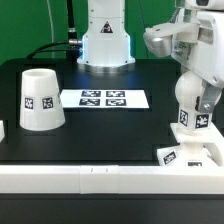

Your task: Assemble lamp

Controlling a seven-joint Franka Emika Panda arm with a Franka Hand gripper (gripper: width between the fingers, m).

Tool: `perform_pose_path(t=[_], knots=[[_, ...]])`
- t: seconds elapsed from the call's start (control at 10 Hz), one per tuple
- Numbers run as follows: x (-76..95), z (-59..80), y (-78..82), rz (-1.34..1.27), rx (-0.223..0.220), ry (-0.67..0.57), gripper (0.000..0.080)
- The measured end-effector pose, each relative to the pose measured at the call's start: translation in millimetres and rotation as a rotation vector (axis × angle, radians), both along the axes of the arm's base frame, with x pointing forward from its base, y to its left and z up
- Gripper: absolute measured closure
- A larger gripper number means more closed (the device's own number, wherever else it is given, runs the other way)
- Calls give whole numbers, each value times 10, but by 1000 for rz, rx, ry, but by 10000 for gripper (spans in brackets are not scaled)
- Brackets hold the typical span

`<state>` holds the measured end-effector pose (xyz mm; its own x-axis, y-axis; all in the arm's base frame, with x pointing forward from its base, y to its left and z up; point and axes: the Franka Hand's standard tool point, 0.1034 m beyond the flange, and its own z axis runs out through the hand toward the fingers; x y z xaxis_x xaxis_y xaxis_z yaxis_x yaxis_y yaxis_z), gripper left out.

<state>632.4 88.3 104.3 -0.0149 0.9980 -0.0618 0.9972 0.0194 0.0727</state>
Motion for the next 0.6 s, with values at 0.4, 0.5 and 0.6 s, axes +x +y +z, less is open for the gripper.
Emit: perform_pose_path(t=[0.4,0.5,0.6], knots=[[-7,-1,5,-277,30,-10,228],[-10,-2,4,-378,38,-13,228],[-17,-2,5,-469,47,-10,226]])
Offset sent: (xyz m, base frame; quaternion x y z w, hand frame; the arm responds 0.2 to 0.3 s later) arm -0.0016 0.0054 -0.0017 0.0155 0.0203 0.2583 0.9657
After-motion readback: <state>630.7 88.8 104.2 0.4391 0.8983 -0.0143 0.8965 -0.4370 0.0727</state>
